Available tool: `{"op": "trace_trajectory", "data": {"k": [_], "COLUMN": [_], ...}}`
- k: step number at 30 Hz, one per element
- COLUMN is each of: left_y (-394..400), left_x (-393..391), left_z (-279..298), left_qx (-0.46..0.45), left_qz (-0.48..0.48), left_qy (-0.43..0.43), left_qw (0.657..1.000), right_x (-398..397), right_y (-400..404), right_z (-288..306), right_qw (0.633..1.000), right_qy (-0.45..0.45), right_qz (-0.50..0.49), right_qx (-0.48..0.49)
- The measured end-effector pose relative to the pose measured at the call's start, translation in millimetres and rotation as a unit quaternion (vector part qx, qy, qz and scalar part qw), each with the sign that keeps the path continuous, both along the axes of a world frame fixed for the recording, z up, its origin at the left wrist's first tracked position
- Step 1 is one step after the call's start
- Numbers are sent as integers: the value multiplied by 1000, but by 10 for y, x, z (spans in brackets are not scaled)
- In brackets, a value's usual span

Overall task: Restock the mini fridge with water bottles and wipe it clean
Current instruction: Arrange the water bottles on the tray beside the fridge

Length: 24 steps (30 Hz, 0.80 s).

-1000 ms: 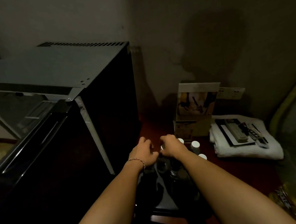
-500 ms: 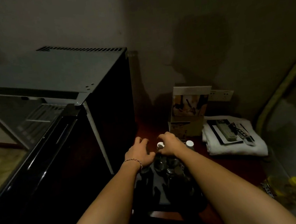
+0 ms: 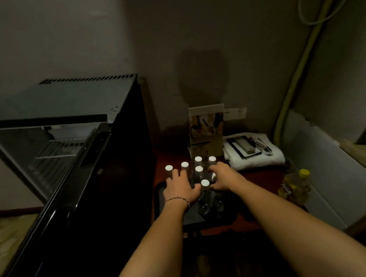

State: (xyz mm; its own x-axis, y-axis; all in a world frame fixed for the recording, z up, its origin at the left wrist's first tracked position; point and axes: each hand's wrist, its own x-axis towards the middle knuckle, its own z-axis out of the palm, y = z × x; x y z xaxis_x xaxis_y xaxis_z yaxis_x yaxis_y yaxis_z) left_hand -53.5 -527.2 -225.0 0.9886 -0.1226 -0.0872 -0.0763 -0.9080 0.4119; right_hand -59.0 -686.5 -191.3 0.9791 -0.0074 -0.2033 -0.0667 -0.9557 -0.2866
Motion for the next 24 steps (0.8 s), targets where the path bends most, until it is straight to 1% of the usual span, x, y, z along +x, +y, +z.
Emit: {"op": "trace_trajectory", "data": {"k": [3, 6, 10, 14, 17, 20, 24], "left_y": [39, 127, 352, 642, 917, 1230, 1561], "left_x": [-371, -896, -1663, -2251, -2513, -2666, -2800], "left_z": [66, 38, -155, -326, -380, -417, -448], "left_qx": [7, 6, 27, 52, 51, 27, 0], "left_qz": [1, 15, 11, 22, 37, 21, -5], "left_qy": [-3, 8, 37, 56, 60, 79, 94], "left_qw": [1000, 1000, 999, 997, 996, 996, 996], "right_x": [-362, -734, -1478, -1946, -2149, -2296, -2471], "right_y": [-21, 20, 316, 585, 827, 1107, 1489], "right_z": [101, 10, -17, -117, -42, 45, 87], "right_qw": [1000, 1000, 999, 999, 998, 997, 997], "right_qy": [-2, 3, 19, 26, 13, 1, -5], "right_qz": [-3, 6, 27, 41, 61, 81, 77], "right_qx": [14, 31, 14, -6, -3, -8, -6]}}
